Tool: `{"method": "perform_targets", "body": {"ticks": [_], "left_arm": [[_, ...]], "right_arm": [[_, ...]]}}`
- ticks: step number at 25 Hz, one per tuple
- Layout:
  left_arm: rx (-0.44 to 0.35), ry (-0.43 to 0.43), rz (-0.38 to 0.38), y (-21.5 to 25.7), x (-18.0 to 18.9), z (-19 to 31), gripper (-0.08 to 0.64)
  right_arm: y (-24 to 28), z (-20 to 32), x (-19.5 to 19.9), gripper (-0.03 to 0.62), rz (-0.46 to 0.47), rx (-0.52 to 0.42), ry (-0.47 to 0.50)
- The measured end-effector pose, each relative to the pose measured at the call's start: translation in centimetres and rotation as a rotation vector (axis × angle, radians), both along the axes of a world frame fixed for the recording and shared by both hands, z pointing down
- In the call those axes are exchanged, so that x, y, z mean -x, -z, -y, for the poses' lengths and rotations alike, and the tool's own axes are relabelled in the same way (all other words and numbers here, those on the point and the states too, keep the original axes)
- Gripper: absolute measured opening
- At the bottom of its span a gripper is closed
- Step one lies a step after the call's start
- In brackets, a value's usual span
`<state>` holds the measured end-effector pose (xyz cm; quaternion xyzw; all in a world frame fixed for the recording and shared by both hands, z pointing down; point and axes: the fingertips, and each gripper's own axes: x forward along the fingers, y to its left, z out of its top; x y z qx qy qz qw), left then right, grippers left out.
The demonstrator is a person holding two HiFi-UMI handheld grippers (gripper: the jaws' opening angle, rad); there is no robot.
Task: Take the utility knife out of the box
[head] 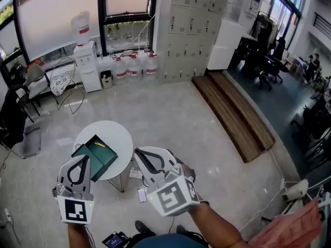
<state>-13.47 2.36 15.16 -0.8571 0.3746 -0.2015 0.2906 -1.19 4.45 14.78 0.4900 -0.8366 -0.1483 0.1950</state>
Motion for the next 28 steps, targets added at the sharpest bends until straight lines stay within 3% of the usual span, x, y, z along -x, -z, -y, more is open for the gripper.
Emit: {"method": "perform_targets", "body": {"ticks": [10, 16, 22, 28], "left_arm": [[-0.001, -0.048, -0.038, -0.1, 7.0, 6.7, 0.018], [0.001, -0.024, -0.062, -0.2, 11.0, 8.4, 0.018], [0.005, 0.063, -0.062, -1.2, 16.2, 10.7, 0.018], [0.016, 0.207, -0.029, -3.2, 18.2, 13.9, 0.018]], "right_arm": [[0.2, 5.8, 6.1, 0.038, -0.018, 0.005, -0.072], [0.6, 8.0, 9.9, 0.038, -0.038, 0.002, -0.046], [0.3, 12.2, 14.4, 0.038, -0.040, -0.007, 0.033], [-1.3, 18.3, 15.7, 0.038, -0.043, -0.017, 0.183]]}}
